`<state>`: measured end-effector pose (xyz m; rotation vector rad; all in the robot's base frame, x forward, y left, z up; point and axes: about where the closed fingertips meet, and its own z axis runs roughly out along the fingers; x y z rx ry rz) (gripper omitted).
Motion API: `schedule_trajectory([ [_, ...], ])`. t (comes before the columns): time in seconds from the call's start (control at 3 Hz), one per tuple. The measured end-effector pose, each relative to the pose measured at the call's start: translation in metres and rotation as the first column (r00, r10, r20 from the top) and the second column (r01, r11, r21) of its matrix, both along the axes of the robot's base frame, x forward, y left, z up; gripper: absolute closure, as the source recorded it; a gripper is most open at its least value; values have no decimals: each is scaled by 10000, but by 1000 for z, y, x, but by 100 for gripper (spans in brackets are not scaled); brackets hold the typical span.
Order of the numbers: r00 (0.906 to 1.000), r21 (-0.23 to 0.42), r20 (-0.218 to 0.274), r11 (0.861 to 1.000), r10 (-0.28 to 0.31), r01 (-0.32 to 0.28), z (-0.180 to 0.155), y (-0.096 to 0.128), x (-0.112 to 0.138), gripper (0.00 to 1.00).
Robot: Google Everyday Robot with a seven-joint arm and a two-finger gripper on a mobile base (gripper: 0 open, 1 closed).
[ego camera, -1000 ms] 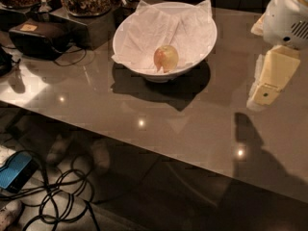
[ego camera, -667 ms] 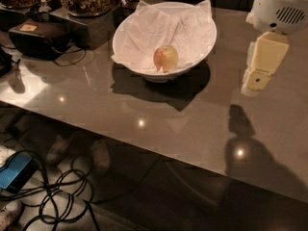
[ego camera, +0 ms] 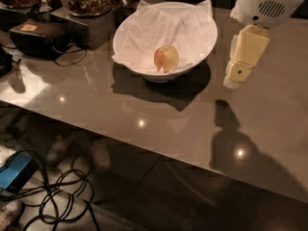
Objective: Pick apple from white bowl
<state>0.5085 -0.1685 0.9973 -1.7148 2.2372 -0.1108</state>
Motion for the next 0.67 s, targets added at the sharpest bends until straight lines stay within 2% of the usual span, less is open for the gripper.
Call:
schedule_trajectory([
  [0.33,9995,301,-265,9994,-173,181,4,21,27,0],
  [0.67,9993,814,-256,9964,255,-234,14,52,47,0],
])
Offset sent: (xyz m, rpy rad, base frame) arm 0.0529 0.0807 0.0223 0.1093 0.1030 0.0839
